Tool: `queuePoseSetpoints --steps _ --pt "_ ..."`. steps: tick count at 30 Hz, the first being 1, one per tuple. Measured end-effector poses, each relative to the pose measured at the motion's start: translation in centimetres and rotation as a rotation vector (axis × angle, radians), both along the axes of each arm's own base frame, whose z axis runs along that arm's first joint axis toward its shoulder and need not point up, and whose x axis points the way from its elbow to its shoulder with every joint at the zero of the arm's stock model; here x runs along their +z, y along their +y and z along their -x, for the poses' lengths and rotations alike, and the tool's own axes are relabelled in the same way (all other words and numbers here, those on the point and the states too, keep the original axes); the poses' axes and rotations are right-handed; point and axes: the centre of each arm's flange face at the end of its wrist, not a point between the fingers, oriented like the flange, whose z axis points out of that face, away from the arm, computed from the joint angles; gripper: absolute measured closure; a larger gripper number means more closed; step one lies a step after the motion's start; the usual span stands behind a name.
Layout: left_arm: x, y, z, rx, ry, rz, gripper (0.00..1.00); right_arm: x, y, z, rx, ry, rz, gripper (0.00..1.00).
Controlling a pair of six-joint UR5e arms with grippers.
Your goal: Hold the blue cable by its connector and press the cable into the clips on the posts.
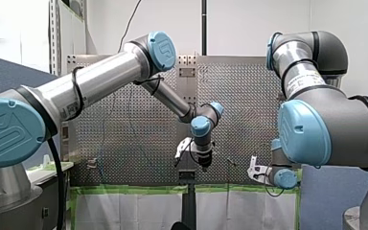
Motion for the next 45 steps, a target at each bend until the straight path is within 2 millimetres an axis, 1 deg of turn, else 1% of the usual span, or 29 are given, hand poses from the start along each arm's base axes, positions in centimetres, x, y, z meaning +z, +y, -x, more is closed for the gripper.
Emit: queuePoseSetpoints --steps 8,18,19,23,27,29,32,38,45 --pt "0.9 0.3 -0.4 0.003 0.042 -0.009 0.03 0.0 0.0 -0.1 0.002 0.000 0.001 1.00" --pt "2.9 0.2 -1.9 0.059 0.084 0.040 0.03 0.0 0.0 -0.2 0.003 0.000 0.001 1.00" --pt "2.9 0.2 -2.0 0.068 0.089 0.040 0.00 0.0 0.0 -0.2 0.003 0.000 0.001 1.00" --pt "1.8 0.2 -2.1 0.101 0.119 0.031 0.00 0.0 0.0 -0.3 0.005 0.000 0.001 1.00" --pt "0.0 0.4 -1.6 0.131 0.165 0.012 0.00 0.1 0.0 -0.3 0.006 0.000 0.001 1.00" --pt "-0.4 0.7 -1.6 0.145 0.180 0.008 0.00 0.1 0.0 -0.4 0.007 0.000 0.001 1.00" --pt "-0.3 0.8 -1.6 0.159 0.201 0.003 0.00 0.1 0.0 -0.4 0.008 0.000 0.002 1.00" --pt "0.4 0.9 -1.6 0.176 0.231 -0.007 0.00 0.1 0.1 -0.6 0.010 0.000 0.003 1.00" --pt "0.7 1.2 -0.9 0.183 0.287 -0.029 0.00 0.1 0.1 -0.7 0.012 0.000 0.004 1.00"
